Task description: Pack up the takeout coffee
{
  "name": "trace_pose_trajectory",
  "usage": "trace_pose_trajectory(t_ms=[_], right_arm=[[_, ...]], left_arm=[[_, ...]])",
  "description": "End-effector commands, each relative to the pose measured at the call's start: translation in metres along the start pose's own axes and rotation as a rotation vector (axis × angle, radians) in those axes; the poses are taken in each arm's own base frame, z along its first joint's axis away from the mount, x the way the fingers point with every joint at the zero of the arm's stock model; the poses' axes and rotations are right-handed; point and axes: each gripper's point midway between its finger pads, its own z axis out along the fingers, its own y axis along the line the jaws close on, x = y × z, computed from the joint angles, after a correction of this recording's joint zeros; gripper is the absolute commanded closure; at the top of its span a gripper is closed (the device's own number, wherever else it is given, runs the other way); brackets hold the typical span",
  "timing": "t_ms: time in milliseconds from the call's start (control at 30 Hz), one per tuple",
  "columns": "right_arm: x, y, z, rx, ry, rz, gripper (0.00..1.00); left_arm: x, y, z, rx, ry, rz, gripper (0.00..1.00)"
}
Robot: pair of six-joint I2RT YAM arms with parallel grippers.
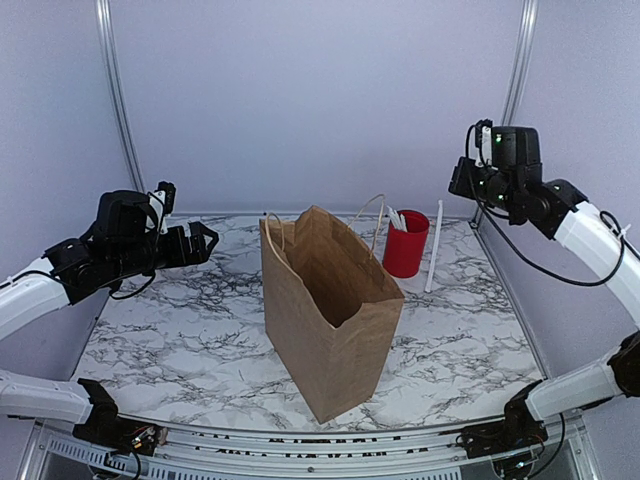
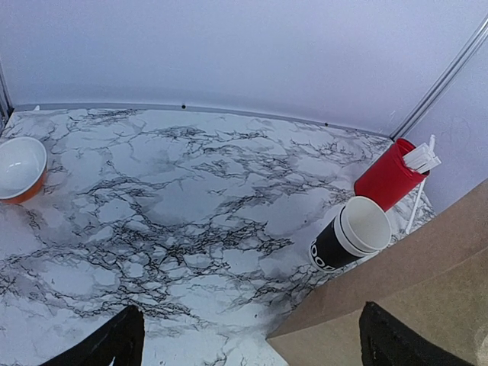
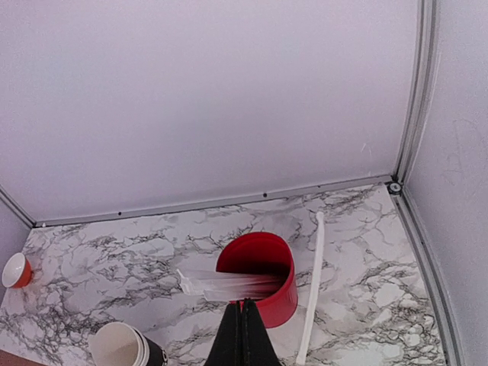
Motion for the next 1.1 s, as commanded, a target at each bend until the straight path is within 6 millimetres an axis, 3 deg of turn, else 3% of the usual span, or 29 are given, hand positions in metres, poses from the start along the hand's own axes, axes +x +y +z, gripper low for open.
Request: trace_pose_trajectory(t_ms=[0,100,200,300,433,667,867,1067], right_arm=[[-0.051,0.023,-0.023,-0.098,-0.11,-0.035,1.0],[-0.06,0.026,-0.024,-0.096,-0.11,-0.045,1.0],[-0.044,0.008,-0.008,0.004,-0.05,-0.037,0.97],[-0.005,-0.033,0.026,0.021,0.079,0.065,0.96],[0.065,-0.086,0.066,0.11,0.248,0.105,0.83],[0.16,-0.166,0.103,0.283,0.425,0.162,0.64],[0.22,-0.181,0.138,0.291,0.579,0.156,0.59],[0.238,-0.185,0.159,0.3,0.611,0.166,0.56]], left_arm=[[-0.009,-0.006,-0.001,0.016,-0.009,-0.012,0.01],[-0.009,-0.006,0.0,0.018,-0.007,-0.016,0.01],[-0.008,-0.006,0.0,0.02,-0.009,-0.019,0.01],[-0.008,-0.005,-0.001,0.02,-0.01,-0.018,0.01],[-0.008,-0.005,-0.001,0.02,-0.009,-0.014,0.01],[-0.007,-0.002,-0.005,0.01,-0.02,-0.007,0.01],[-0.005,0.002,-0.006,-0.001,-0.022,0.011,0.01],[-0.004,0.003,-0.008,-0.003,-0.024,0.009,0.01]])
